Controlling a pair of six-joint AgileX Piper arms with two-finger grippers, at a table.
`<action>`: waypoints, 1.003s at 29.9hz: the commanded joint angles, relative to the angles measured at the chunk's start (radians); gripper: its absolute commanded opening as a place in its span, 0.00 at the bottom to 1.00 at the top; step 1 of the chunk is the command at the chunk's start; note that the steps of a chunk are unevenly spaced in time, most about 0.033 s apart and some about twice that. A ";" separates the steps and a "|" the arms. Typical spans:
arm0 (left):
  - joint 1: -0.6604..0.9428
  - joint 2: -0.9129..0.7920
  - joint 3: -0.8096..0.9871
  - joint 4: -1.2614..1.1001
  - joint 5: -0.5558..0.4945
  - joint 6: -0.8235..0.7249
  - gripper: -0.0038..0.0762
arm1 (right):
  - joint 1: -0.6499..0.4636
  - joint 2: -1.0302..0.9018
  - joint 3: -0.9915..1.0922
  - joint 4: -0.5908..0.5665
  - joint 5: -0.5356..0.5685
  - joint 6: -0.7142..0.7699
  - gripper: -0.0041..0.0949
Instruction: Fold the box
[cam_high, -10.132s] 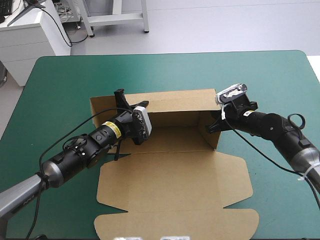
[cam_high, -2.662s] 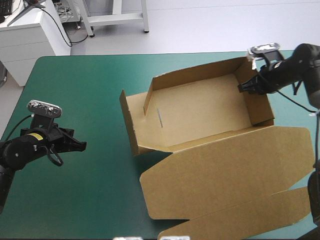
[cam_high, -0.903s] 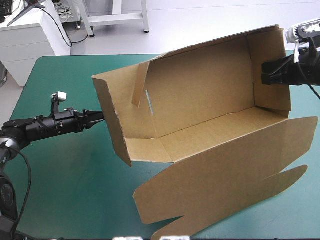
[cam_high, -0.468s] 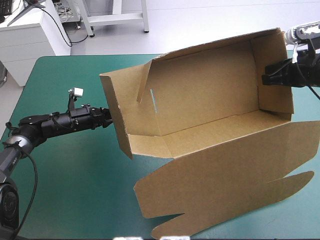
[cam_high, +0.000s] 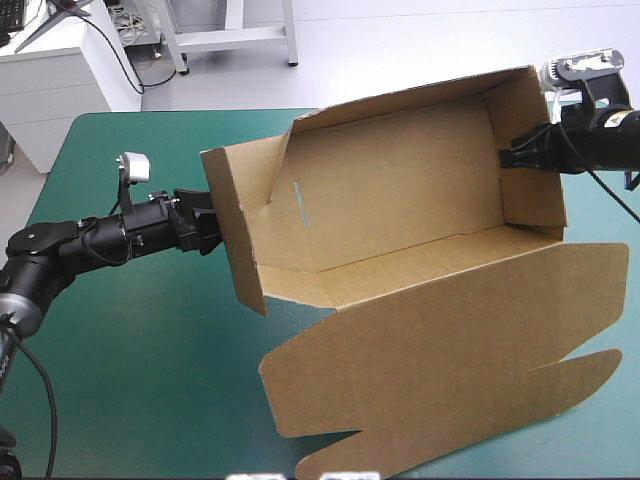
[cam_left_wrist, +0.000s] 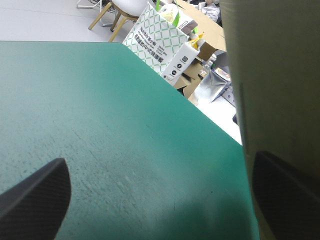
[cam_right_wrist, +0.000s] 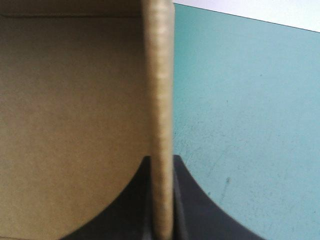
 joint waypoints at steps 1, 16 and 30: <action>-0.007 -0.061 -0.033 -0.085 0.118 -0.017 0.94 | 0.037 -0.020 -0.027 -0.001 -0.121 0.058 0.03; -0.007 -0.082 -0.033 -0.132 0.118 -0.019 0.94 | 0.369 -0.004 -0.027 -0.389 -0.354 0.334 0.03; -0.044 -0.086 -0.036 -0.180 0.118 -0.019 0.94 | 0.443 -0.004 -0.027 -0.534 -0.408 0.436 0.03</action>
